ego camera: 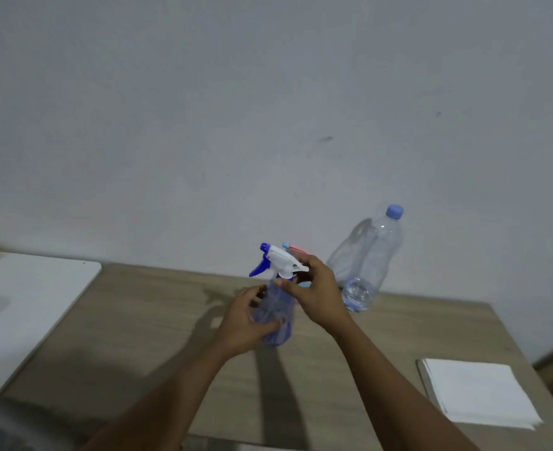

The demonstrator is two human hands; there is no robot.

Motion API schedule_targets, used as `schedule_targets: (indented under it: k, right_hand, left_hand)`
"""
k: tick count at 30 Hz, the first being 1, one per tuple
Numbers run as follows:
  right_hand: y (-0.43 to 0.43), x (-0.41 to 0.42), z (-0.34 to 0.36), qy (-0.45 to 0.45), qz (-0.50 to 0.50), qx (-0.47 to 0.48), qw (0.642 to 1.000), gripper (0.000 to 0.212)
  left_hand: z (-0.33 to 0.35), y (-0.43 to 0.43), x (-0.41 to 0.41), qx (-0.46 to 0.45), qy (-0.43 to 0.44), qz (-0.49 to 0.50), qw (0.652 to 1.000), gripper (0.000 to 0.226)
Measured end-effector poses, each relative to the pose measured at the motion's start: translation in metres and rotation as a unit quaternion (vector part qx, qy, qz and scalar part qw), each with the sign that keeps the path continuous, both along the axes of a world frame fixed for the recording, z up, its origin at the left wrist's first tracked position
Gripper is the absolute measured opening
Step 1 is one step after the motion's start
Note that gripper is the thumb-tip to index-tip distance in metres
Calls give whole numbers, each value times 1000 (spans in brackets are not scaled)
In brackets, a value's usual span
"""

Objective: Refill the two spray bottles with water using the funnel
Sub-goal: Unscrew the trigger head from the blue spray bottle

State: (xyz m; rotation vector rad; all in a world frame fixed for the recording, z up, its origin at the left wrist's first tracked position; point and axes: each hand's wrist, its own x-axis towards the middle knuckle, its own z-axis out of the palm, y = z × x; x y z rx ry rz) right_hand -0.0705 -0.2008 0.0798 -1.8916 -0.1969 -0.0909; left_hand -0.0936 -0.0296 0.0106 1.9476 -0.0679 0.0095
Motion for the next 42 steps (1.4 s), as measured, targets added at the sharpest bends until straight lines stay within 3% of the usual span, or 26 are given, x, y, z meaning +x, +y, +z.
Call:
schedule_targets:
  k: [3,10,15,22,26,32,42]
  right_hand:
    - [-12,-26,23,17,-17,36,999,28]
    - [-34,-69,58,16,0,100,995,24]
    - [-40,-87,75,-27,-8,100,995,34]
    - [-42,-96,84,-103,-7,55,993,50]
    - [-37,-99,86,-148,-6,4,989,41]
    - [-35,-103,90,-152,-14,5,988,44]
    - [-40,-104,92,-133,-5,33,991,39]
  left_hand:
    - [19,-11,-26,-2,-29,1,1000,60]
    - [46,-33,-74,-44,-36,-24,998,82]
    - [65,-38,-86,-45,-40,-41,997,97]
    - [84,-41,-95,2,-59,-43,997,83]
    - [89,-43,-101,6,-62,-43,997,88]
    - [91,-43,-105,11,-62,-53,997,99]
    - [92,-41,-101,8,-49,-95,994,87]
